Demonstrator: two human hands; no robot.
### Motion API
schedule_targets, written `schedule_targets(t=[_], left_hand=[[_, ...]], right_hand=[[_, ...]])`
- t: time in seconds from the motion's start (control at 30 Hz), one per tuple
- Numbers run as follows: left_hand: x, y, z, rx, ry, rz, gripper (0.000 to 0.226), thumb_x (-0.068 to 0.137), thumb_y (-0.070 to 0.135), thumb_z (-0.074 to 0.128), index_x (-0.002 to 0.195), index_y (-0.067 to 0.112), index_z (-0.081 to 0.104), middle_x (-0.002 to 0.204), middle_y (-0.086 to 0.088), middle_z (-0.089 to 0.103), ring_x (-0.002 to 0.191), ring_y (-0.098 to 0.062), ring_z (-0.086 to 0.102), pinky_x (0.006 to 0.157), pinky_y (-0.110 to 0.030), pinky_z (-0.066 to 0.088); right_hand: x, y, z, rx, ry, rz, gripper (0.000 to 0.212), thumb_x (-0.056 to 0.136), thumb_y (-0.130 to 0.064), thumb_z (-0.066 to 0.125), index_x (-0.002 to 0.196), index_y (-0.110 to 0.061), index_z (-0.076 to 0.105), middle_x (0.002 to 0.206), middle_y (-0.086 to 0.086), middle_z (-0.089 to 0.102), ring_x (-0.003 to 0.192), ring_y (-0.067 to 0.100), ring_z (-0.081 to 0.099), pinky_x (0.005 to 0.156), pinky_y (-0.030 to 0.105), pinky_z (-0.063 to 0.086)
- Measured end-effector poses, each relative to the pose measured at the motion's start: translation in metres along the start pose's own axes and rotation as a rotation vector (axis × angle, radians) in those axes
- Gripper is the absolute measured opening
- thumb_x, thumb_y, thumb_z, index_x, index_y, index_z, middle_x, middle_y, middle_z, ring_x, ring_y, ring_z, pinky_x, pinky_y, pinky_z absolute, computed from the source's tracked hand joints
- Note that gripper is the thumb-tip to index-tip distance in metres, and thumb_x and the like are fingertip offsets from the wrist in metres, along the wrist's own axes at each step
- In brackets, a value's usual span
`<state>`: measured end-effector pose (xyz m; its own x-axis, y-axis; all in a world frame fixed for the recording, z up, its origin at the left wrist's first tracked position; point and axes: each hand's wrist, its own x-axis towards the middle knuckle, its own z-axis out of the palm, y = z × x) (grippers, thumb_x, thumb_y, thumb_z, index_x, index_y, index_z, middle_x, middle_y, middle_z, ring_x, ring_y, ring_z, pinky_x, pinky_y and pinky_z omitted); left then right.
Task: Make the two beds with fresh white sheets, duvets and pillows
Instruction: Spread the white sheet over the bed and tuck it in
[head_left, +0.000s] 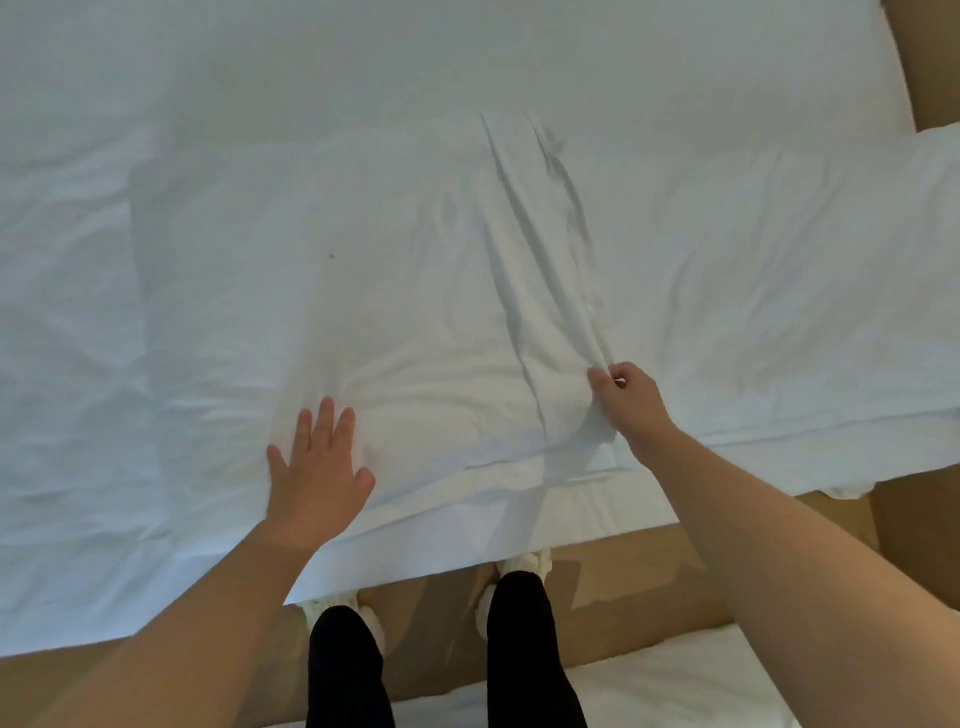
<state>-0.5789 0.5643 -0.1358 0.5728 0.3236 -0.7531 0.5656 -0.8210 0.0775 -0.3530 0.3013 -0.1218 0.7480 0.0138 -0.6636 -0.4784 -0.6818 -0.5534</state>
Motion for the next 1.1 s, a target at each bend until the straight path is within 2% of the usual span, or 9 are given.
schedule_targets(t=[0.13,0.27,0.37,0.47,0.57,0.7,0.77,0.87,1.1], left_hand=[[-0.002,0.004,0.005,-0.019,-0.017,-0.034,0.07,0.1,0.039,0.033,0.155,0.02,-0.007,0.161,-0.002,-0.021,0.149,-0.025,-0.013,0.117,-0.057,0.012],[-0.007,0.008,0.01,0.03,-0.051,0.002,0.071,0.101,0.039,0.034,0.155,0.021,-0.009,0.16,0.001,-0.022,0.149,-0.022,-0.012,0.117,-0.056,0.013],[-0.008,0.013,0.013,0.076,-0.075,0.0,0.077,0.099,0.041,0.038,0.154,0.018,-0.011,0.16,-0.002,-0.024,0.149,-0.025,-0.012,0.117,-0.055,0.014],[-0.007,0.014,0.018,0.135,-0.096,-0.04,0.096,0.093,0.049,0.049,0.152,0.013,-0.017,0.158,-0.008,-0.028,0.148,-0.03,-0.014,0.116,-0.056,0.014],[-0.006,0.018,0.024,0.286,-0.041,0.045,0.103,0.091,0.048,0.054,0.15,0.011,-0.021,0.157,-0.013,-0.028,0.148,-0.034,-0.012,0.114,-0.057,0.02],[-0.012,0.016,0.032,0.362,0.045,-0.02,0.099,0.091,0.039,0.057,0.152,0.009,-0.015,0.159,-0.017,-0.017,0.148,-0.039,-0.001,0.108,-0.057,0.033],[-0.019,0.016,0.038,0.444,0.074,-0.059,0.1,0.088,0.036,0.062,0.153,0.008,-0.009,0.16,-0.021,-0.004,0.145,-0.043,0.011,0.1,-0.056,0.04],[-0.019,0.007,0.039,0.47,0.123,-0.032,0.088,0.065,0.012,0.08,0.138,-0.003,0.032,0.131,-0.029,0.037,0.111,-0.046,0.045,0.069,-0.05,0.049],[-0.019,-0.055,0.041,0.461,0.346,0.112,0.051,0.046,-0.02,0.075,0.088,0.0,0.054,0.067,-0.013,0.043,0.051,-0.023,0.038,0.045,-0.025,0.025]], right_hand=[[-0.008,0.015,-0.031,-0.037,-0.421,0.095,0.024,0.088,-0.029,0.072,0.104,-0.013,0.066,0.103,0.003,0.069,0.091,0.02,0.065,0.082,0.033,0.052],[0.001,0.03,-0.074,-0.012,-0.178,0.015,0.024,0.085,-0.021,0.075,0.077,-0.007,0.058,0.075,0.008,0.05,0.076,0.022,0.047,0.066,0.029,0.036],[0.002,0.039,-0.08,-0.034,-0.259,0.121,0.027,0.087,-0.025,0.073,0.089,0.0,0.062,0.087,0.015,0.055,0.086,0.021,0.048,0.069,0.028,0.036],[0.004,0.053,-0.08,-0.25,-0.359,0.115,0.062,0.075,-0.037,0.081,0.103,0.015,0.06,0.091,0.024,0.06,0.086,0.02,0.051,0.073,0.031,0.037],[0.016,0.05,-0.101,-0.32,-0.14,0.014,0.034,0.083,-0.029,0.076,0.081,0.002,0.065,0.079,0.012,0.059,0.08,0.023,0.052,0.069,0.03,0.037],[0.008,0.042,-0.096,-0.436,-0.37,0.02,0.036,0.084,-0.023,0.077,0.111,-0.002,0.069,0.111,0.01,0.066,0.103,0.028,0.06,0.089,0.037,0.048],[-0.001,0.054,-0.09,-0.467,-0.392,0.057,0.037,0.085,-0.02,0.076,0.114,0.001,0.066,0.109,0.01,0.065,0.101,0.026,0.059,0.086,0.035,0.046],[-0.003,0.069,-0.088,-0.385,-0.252,0.039,0.034,0.086,-0.024,0.073,0.102,0.005,0.066,0.095,0.012,0.064,0.085,0.025,0.057,0.07,0.03,0.043],[-0.001,0.081,-0.068,-0.513,-0.085,0.007,0.034,0.091,-0.025,0.066,0.101,0.007,0.063,0.099,0.023,0.065,0.091,0.035,0.06,0.076,0.037,0.043]])
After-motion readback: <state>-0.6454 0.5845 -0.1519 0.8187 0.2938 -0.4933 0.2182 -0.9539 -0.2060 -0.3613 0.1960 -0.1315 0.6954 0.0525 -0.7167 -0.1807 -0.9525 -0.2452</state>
